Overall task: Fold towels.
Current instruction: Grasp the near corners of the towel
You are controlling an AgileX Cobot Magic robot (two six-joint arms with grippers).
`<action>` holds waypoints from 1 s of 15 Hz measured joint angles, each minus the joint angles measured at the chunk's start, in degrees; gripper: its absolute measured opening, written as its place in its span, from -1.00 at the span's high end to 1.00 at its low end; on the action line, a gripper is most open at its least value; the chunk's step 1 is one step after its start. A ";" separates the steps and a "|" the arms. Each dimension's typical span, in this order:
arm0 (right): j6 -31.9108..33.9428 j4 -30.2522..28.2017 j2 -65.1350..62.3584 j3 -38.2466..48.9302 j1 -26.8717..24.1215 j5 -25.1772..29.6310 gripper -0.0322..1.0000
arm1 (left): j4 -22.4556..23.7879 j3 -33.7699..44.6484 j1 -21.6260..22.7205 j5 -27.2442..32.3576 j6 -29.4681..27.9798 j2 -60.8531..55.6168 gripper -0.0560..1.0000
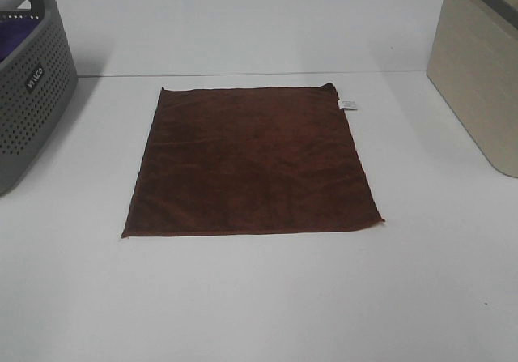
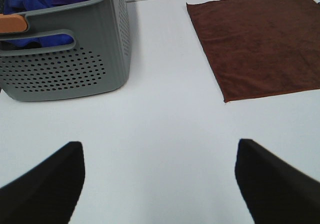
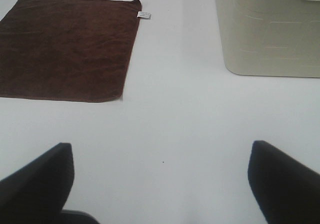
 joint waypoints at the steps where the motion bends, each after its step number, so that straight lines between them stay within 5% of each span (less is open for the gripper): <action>1: 0.00 0.00 0.00 0.00 0.00 0.00 -0.81 | 0.00 0.00 0.00 0.00 0.00 0.00 -0.56; 15: 0.00 0.00 0.00 0.00 0.00 0.00 -0.81 | 0.00 0.00 0.00 0.00 0.00 0.00 -0.56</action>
